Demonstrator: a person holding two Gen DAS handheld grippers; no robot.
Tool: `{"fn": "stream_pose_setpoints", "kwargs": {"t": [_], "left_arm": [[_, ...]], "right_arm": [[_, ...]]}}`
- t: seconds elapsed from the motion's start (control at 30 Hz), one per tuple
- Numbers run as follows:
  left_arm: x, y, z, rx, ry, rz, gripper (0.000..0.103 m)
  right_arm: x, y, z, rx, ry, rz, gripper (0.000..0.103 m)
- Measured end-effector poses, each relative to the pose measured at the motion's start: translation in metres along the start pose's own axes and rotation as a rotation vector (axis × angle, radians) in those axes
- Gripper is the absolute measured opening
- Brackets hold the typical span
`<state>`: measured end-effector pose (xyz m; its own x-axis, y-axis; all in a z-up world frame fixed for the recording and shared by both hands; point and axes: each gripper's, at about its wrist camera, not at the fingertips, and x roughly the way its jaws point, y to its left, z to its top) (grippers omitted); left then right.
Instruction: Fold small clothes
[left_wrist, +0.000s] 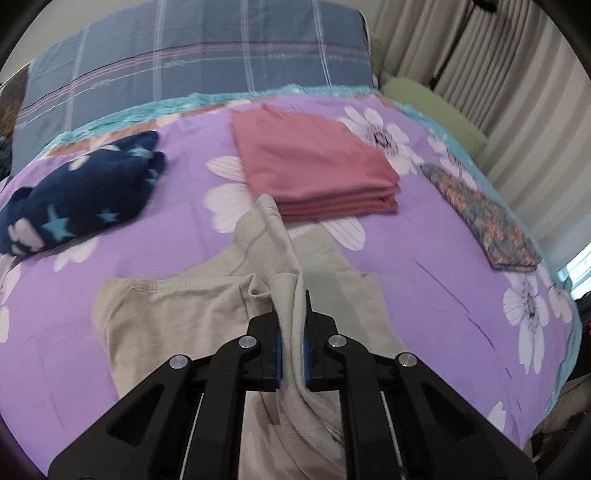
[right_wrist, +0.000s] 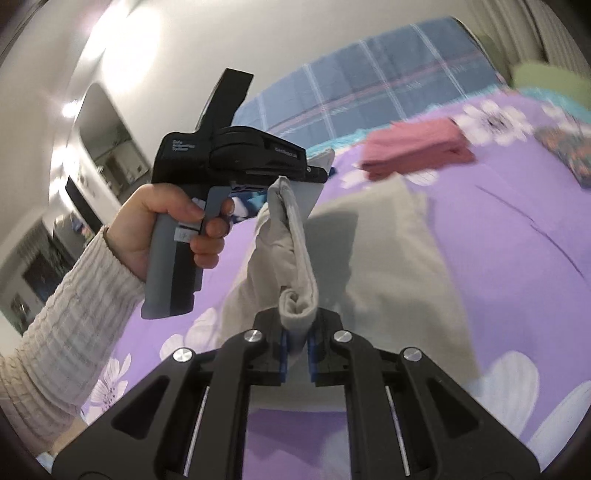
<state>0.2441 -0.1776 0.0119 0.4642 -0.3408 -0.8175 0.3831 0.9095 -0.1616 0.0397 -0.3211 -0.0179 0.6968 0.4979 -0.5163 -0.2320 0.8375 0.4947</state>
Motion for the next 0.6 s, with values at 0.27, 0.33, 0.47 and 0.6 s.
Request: {"fn": "stream_pose_setpoints", "kwargs": {"t": [0.27,0.33,0.47,0.6], "left_arm": [[0.048,-0.048,0.003,0.085,0.084,0.076,0.007],[0.057,-0.052,0.002,0.092,0.095,0.100,0.008],[0.058,-0.057,0.003,0.090,0.058,0.077,0.012],[0.039,-0.065,0.008,0.086,-0.010,0.049,0.045]], "right_arm": [[-0.014,-0.052,-0.015,0.141,0.018,0.019,0.008],[-0.013,-0.058,-0.018,0.157,0.025,0.020,0.008],[-0.012,-0.066,-0.020,0.184,0.028,0.030,0.008],[-0.009,-0.073,-0.023,0.210,0.038,0.039,0.008]]}}
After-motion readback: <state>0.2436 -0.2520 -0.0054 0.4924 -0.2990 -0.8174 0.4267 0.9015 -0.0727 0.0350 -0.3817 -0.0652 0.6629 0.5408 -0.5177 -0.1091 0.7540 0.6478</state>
